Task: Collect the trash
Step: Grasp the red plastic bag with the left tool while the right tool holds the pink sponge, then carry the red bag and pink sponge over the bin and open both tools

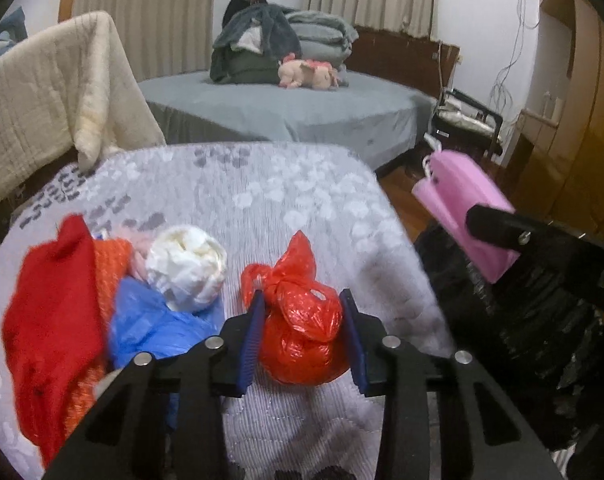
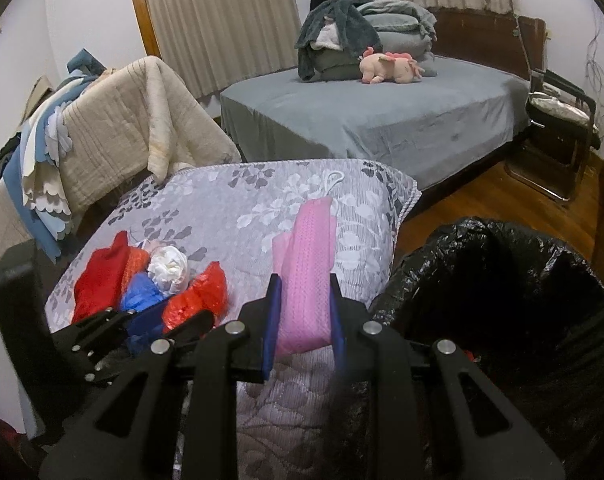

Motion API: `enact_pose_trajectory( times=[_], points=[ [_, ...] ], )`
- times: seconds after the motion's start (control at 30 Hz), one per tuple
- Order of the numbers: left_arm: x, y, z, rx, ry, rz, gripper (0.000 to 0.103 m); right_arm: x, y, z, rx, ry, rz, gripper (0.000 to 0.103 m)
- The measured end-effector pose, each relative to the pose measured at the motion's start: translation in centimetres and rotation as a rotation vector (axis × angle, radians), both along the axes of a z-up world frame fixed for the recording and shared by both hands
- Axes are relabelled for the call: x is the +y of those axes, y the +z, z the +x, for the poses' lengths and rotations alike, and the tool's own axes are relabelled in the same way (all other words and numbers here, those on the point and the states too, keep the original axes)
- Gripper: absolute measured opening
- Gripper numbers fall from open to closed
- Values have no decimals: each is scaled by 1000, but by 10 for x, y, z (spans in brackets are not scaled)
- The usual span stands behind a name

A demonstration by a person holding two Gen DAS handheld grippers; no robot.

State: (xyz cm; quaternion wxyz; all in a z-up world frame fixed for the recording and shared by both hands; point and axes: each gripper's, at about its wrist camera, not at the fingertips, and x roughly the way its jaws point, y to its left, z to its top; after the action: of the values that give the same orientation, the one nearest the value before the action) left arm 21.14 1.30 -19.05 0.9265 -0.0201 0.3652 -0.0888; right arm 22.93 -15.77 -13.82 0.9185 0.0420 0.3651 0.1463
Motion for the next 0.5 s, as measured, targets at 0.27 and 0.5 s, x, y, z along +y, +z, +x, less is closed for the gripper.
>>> enact_pose_trajectory(
  times=[0.27, 0.5],
  points=[
    [-4, 44, -18, -68, -7, -16, 37, -8, 23, -15, -41, -2, 8, 22],
    [-16, 77, -34, -122, -33, -33, 37, -25, 43, -34, -71, -21, 15, 22]
  ],
)
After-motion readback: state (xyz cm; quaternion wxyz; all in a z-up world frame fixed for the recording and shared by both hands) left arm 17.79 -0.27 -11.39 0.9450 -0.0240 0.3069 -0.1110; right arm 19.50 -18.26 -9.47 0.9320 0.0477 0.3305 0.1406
